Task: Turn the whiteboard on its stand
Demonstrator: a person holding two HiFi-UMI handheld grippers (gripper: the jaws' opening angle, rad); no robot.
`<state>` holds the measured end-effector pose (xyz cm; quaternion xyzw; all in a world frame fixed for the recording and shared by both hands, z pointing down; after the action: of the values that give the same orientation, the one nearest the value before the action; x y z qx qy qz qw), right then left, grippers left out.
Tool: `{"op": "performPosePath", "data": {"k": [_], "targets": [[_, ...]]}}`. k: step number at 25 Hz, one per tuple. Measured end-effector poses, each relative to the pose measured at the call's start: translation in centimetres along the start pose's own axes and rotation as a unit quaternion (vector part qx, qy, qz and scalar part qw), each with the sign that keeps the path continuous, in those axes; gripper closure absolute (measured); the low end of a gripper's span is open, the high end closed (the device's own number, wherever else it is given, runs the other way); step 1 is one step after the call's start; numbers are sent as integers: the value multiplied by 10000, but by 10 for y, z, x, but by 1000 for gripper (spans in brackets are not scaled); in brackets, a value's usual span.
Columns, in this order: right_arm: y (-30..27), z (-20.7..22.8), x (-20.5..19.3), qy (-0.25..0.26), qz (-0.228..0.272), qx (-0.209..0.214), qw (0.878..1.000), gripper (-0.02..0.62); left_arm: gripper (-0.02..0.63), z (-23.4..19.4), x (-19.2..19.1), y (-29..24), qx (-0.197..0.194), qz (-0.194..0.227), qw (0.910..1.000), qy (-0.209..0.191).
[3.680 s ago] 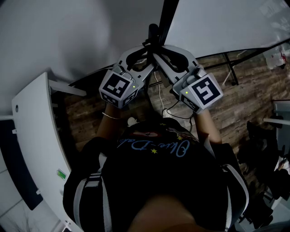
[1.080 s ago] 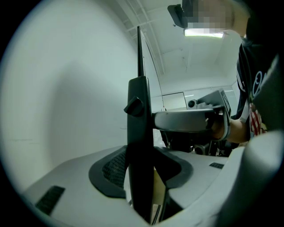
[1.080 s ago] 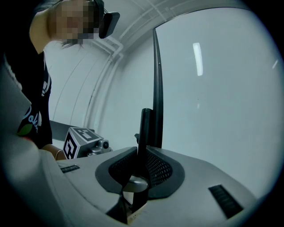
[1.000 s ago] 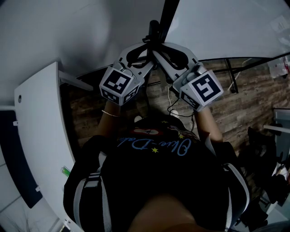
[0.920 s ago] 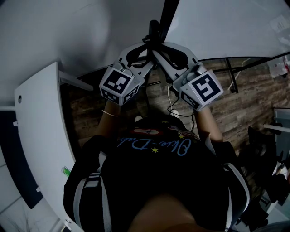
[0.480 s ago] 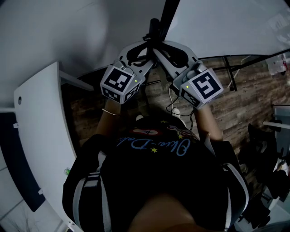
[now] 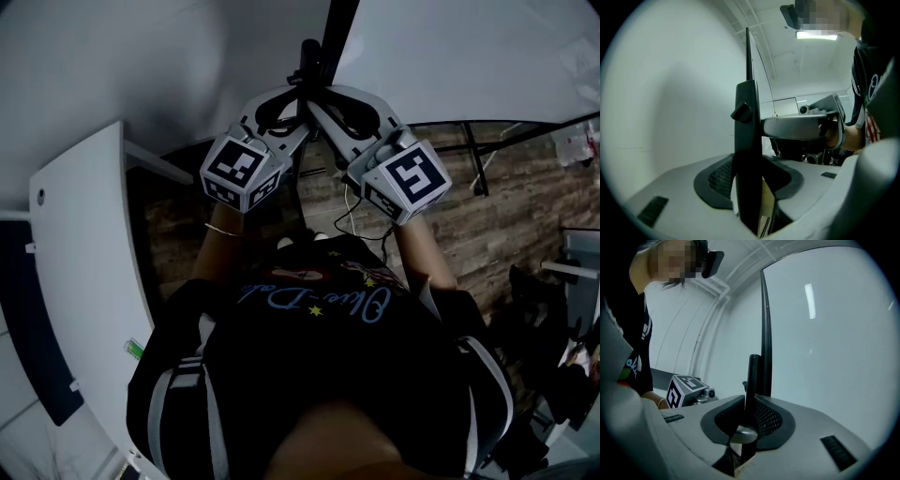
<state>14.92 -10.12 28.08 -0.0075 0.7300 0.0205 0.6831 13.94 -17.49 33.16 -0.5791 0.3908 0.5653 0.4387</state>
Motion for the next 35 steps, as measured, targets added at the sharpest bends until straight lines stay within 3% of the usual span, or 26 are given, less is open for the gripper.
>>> {"op": "performPosePath", "data": {"k": [12, 35], "targets": [[0, 2, -1, 66, 30, 203, 9998, 537, 442, 1, 3, -1, 257, 130, 9996, 22], [-56, -30, -4, 63, -101, -239, 9996, 538, 439, -46, -8, 40, -106, 89, 9999, 53]]}}
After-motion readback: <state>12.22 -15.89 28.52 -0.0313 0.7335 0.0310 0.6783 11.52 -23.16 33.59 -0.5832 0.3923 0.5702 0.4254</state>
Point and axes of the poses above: the fingertips, and each gripper's own axes: y backward along the fingers, z to its right, x out of its top, the point moved 5 cm from there along y, backward along the fingers, and after that the axes turned 10 degrees about x, right-handed, at the moved point
